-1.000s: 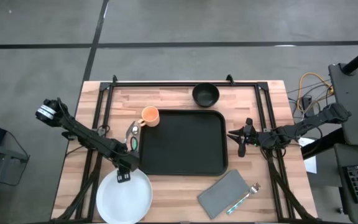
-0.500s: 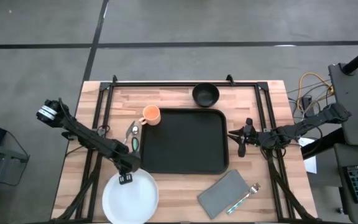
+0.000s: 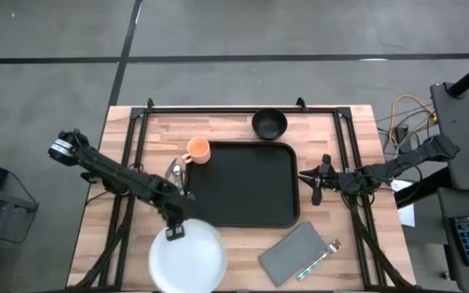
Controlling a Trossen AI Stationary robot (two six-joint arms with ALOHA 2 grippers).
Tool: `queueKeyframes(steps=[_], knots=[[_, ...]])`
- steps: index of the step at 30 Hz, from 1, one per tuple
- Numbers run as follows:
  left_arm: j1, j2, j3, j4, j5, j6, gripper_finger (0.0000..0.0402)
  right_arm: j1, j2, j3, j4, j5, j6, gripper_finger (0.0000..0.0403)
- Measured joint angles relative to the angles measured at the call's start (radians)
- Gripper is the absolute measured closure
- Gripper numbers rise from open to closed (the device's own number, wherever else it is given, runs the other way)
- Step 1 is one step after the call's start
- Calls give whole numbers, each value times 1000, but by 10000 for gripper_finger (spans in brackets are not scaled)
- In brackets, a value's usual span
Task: Set up tray
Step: Put the plate on the black serving tray to the bottom left of the yellow mug
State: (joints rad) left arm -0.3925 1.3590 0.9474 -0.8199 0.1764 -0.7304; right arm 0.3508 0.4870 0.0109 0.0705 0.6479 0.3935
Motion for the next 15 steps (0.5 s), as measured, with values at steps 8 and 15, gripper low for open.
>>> queueKeyframes(steps=[8,15], knots=[[262,0,130,15,-84,100,401,0,0,0,26,2,0,335],[487,54,182,15,-153,278,401,0,0,0,27,2,0,335]])
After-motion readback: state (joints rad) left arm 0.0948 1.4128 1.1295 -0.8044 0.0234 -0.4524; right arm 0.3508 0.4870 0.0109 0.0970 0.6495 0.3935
